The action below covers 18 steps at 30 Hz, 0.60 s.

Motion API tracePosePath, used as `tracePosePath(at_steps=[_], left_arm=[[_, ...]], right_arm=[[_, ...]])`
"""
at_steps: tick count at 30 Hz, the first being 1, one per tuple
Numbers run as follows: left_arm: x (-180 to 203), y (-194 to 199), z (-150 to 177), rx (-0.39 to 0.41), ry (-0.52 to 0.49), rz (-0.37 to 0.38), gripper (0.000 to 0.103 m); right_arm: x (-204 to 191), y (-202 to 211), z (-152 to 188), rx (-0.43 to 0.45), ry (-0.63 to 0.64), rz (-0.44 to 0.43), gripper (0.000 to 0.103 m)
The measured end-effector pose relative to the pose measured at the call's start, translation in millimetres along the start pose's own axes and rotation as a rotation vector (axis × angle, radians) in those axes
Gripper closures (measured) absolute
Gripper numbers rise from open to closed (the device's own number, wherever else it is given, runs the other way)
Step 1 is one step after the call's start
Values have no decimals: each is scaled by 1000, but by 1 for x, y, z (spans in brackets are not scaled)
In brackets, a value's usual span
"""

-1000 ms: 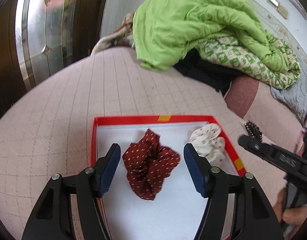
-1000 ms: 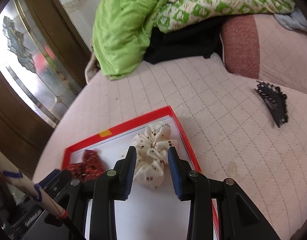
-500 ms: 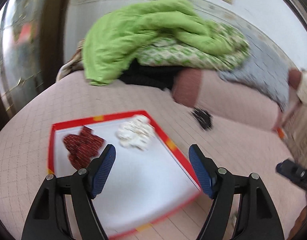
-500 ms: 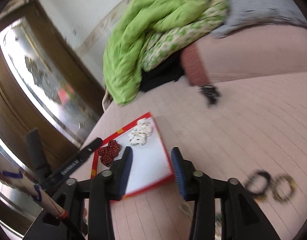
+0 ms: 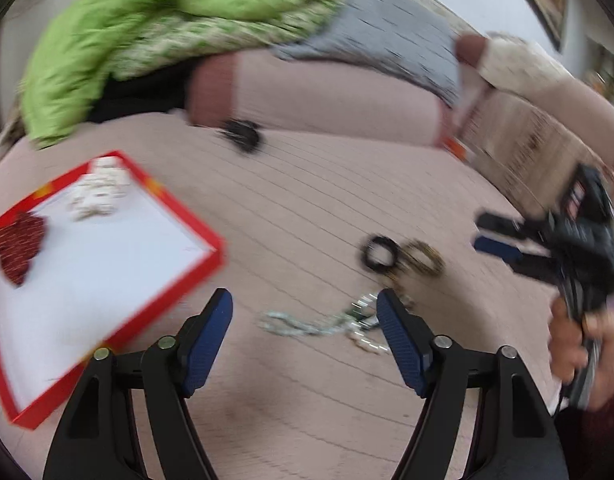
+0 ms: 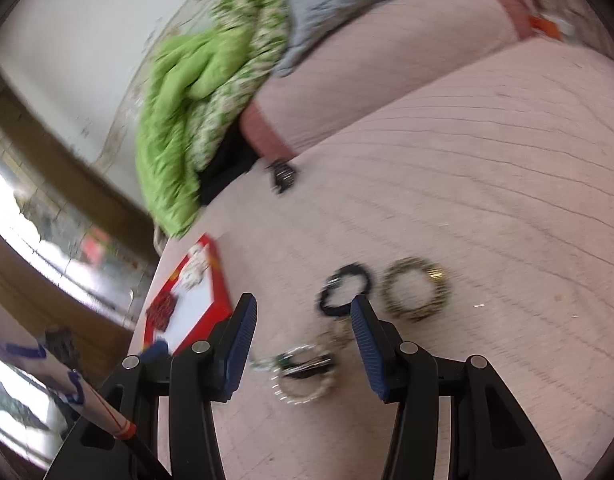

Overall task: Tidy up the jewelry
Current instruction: 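Move both tools back to the remaining jewelry on the bed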

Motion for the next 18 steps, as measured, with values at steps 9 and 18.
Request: tracePosePath(at_steps=[9, 18], left_arm=[[24, -51, 26, -197, -248, 11, 70], [13, -75, 29, -228, -373, -115, 66]], right_arm=[[23, 4, -6, -31, -61, 10, 48], [22, 2, -3, -40, -40, 29, 46]])
Point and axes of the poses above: each gripper's, at about its wrist camera, not at the fingertips, and y roughly against the way its jaws point, x to its right, z to its underside, the point moved 9 cm from there along -y, roughly the way its jaws point, and after that the axes turned 10 degrees about -y, right-handed, at the moved point
